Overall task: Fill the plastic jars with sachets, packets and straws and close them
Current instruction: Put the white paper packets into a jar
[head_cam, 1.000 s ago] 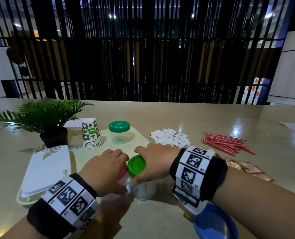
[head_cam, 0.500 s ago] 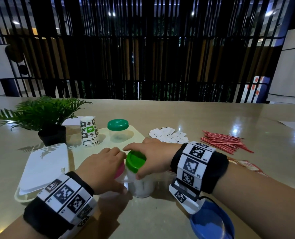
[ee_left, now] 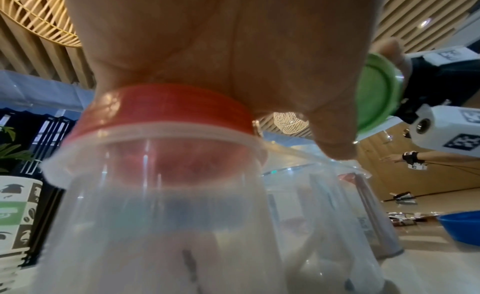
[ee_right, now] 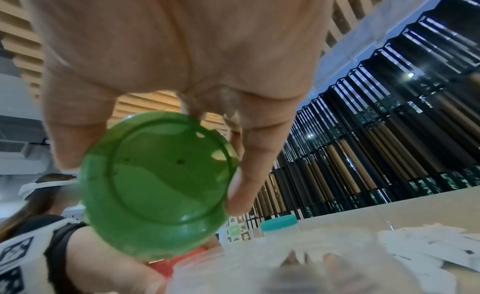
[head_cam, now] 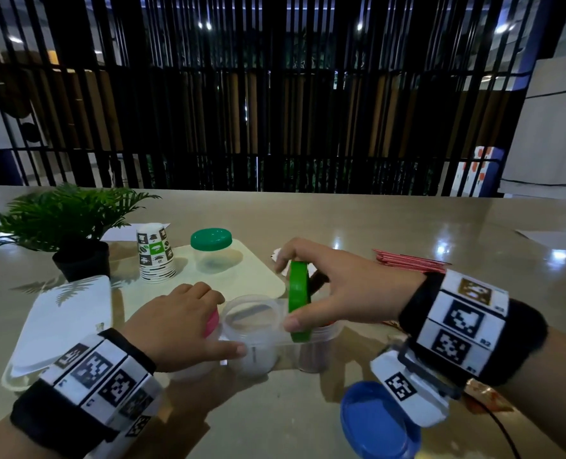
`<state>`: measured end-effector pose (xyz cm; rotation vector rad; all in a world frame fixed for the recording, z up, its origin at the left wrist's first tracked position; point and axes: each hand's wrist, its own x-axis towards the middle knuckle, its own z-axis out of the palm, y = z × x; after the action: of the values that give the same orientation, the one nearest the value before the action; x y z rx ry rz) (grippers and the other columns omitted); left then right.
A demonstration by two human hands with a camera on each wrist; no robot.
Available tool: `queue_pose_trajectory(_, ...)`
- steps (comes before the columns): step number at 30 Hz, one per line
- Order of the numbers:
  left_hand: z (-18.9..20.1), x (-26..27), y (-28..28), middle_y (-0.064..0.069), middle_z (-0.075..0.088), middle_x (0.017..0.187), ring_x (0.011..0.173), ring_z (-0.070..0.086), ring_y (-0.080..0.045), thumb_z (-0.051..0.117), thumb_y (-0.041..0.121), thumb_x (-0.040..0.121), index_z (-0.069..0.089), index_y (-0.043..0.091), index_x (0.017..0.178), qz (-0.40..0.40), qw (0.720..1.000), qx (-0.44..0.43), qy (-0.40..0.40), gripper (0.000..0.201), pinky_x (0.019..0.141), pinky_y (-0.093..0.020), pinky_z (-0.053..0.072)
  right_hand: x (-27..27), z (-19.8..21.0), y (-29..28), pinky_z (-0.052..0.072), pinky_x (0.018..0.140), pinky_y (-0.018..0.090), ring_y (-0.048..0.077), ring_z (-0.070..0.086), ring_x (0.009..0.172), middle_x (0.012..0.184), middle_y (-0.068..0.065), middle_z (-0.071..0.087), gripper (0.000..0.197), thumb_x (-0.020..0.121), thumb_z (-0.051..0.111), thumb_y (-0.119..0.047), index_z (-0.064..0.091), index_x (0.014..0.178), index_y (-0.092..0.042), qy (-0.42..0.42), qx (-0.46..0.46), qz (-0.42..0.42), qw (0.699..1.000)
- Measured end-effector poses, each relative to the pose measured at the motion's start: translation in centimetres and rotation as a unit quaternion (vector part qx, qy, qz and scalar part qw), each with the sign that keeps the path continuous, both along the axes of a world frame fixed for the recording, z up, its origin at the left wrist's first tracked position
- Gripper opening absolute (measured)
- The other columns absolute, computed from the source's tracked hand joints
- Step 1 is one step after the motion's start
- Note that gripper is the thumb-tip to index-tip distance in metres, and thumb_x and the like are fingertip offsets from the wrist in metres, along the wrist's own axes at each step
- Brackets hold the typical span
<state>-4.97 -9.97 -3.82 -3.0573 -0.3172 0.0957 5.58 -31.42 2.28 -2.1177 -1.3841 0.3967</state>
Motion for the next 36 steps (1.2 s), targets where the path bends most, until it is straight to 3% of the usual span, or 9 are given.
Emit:
queue_pose_trajectory(3,0.0,0.1,0.1,0.013,0.036,0.145,0.128,0.037,-0.008,-0.01,0.102,0.028,0.03,0.034,0.143,0.007,1.0,-0.004,0.001,0.14,0.099,-0.026,0.04,-0.1,-0.8,-0.9,0.054,0.079,0.04,0.019,0.056,0.091,0.102,-0.002,0.055,0.049,0.065,0.084,-0.039,0.05,0.095,-0.024,-0.018,-0.04,0.018,0.999)
queue_pose_trajectory(7,-0.1,0.2,0.0,0.011,0.037,0.144,0.127,0.038,-0.009,0.009,0.095,0.045,0.032,0.032,0.142,0.013,1.0,-0.006,-0.002,0.118,0.099,-0.025,0.038,-1.2,-2.1,-1.3,0.049,0.073,0.038,0.022,0.055,0.085,0.096,0.001,0.056,0.045,0.064,0.085,-0.041,0.049,0.085,-0.024,-0.027,-0.095,0.058,0.993)
queue_pose_trajectory(10,-0.2,0.3,0.0,0.01,0.038,0.142,0.127,0.038,-0.01,0.011,0.096,0.046,0.033,0.031,0.142,0.019,1.0,-0.014,0.005,0.117,0.1,-0.027,0.038,-2.0,-3.4,-1.1,0.042,0.066,0.032,0.019,0.049,0.082,0.094,0.0,0.052,0.045,0.066,0.082,-0.047,0.047,0.08,-0.022,-0.09,-0.133,0.092,0.983)
queue_pose_trajectory(13,-0.5,0.3,0.1,0.009,0.038,0.143,0.127,0.037,-0.011,0.023,0.092,0.055,0.032,0.03,0.143,0.028,0.999,-0.019,0.005,0.107,0.103,-0.029,0.037,-2.2,-4.6,-1.0,0.042,0.074,0.029,0.013,0.045,0.09,0.106,-0.005,0.046,0.039,0.071,0.077,-0.048,0.052,0.086,-0.022,-0.088,-0.176,0.116,0.974)
queue_pose_trajectory(17,-0.5,0.3,0.1,0.008,0.037,0.143,0.129,0.037,-0.012,0.027,0.09,0.058,0.032,0.029,0.144,0.033,0.999,-0.021,0.003,0.106,0.104,-0.029,0.036,-1.9,-5.6,-1.0,0.043,0.089,0.032,0.011,0.041,0.104,0.113,-0.009,0.041,0.038,0.075,0.074,-0.048,0.06,0.098,-0.022,-0.094,-0.188,0.123,0.97)
queue_pose_trajectory(23,-0.7,0.4,0.0,0.008,0.036,0.144,0.129,0.036,-0.012,0.031,0.088,0.063,0.031,0.029,0.144,0.037,0.999,-0.016,0.001,0.101,0.104,-0.029,0.036,-1.6,-5.4,-1.4,0.042,0.098,0.036,0.012,0.039,0.114,0.125,-0.008,0.042,0.039,0.08,0.069,-0.048,0.068,0.111,-0.024,-0.14,-0.222,0.137,0.955)
queue_pose_trajectory(29,-0.9,0.5,0.7,0.01,0.038,0.141,0.125,0.038,-0.01,0.001,0.104,0.033,0.032,0.032,0.142,0.024,0.999,-0.025,0.002,0.135,0.101,-0.029,0.038,-1.8,-5.7,-1.2,0.046,0.094,0.041,0.02,0.043,0.115,0.13,0.0,0.041,0.057,0.084,0.064,-0.049,0.049,0.136,-0.028,-0.215,-0.309,0.183,0.908)
queue_pose_trajectory(33,-1.0,0.5,0.9,0.01,0.038,0.141,0.125,0.038,-0.01,0.002,0.104,0.034,0.032,0.032,0.142,0.022,0.999,-0.026,-0.004,0.134,0.1,-0.029,0.038,-1.8,-5.8,-1.1,0.045,0.096,0.045,0.024,0.042,0.122,0.136,0.001,0.041,0.062,0.085,0.065,-0.045,0.041,0.141,-0.031,-0.223,-0.327,0.203,0.895)
queue_pose_trajectory(36,-1.0,0.5,0.9,0.01,0.038,0.141,0.124,0.037,-0.01,0.011,0.1,0.044,0.032,0.032,0.143,0.023,0.999,-0.026,-0.006,0.122,0.099,-0.028,0.038,-1.6,-5.9,-0.9,0.042,0.1,0.045,0.025,0.039,0.127,0.142,0.0,0.038,0.064,0.086,0.065,-0.043,0.037,0.143,-0.035,-0.222,-0.33,0.209,0.893)
